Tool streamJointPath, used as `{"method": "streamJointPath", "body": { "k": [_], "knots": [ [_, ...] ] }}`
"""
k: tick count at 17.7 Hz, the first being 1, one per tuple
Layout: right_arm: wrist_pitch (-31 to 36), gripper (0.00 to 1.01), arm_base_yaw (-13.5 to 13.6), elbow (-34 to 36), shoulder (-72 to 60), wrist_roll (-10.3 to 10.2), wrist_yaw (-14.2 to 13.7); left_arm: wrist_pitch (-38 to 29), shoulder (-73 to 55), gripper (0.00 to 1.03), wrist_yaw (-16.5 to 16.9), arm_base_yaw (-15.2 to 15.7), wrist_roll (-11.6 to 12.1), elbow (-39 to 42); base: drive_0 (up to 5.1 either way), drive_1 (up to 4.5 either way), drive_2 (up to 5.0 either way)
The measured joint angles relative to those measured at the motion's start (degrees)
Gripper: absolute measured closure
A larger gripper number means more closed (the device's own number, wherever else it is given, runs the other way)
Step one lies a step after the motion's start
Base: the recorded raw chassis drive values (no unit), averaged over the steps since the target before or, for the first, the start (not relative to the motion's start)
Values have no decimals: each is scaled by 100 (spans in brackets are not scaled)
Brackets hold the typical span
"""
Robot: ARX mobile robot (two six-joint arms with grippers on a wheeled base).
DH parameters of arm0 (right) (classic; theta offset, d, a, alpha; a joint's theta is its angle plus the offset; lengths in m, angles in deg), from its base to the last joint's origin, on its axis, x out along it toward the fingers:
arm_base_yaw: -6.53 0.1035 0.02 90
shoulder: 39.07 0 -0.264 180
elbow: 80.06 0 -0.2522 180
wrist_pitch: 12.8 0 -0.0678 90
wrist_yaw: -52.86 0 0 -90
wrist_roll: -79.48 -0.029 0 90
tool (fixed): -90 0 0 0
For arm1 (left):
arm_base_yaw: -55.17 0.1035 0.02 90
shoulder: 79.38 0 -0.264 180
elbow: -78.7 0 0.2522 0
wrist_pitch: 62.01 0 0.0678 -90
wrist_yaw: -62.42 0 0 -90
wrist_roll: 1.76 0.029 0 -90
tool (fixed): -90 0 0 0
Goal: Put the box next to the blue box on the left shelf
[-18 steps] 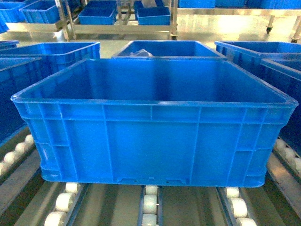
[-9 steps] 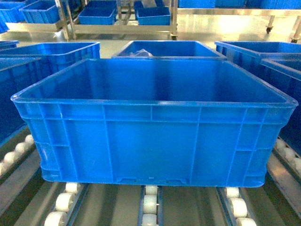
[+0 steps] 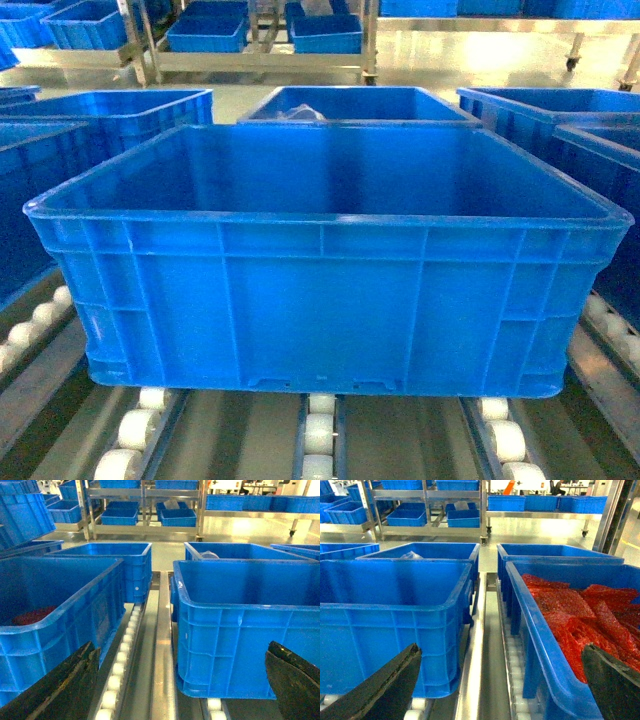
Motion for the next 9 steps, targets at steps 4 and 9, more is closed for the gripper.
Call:
{"method": "streamJointPath", "body": {
  "k": [4, 9],
  "knots": [
    [-2, 3, 0, 0, 0, 0, 0, 0, 0, 5, 0, 0, 0, 0, 0, 0, 0],
    [-2, 3, 0, 0, 0, 0, 0, 0, 0, 5, 0, 0, 0, 0, 0, 0, 0]
  ]
}}
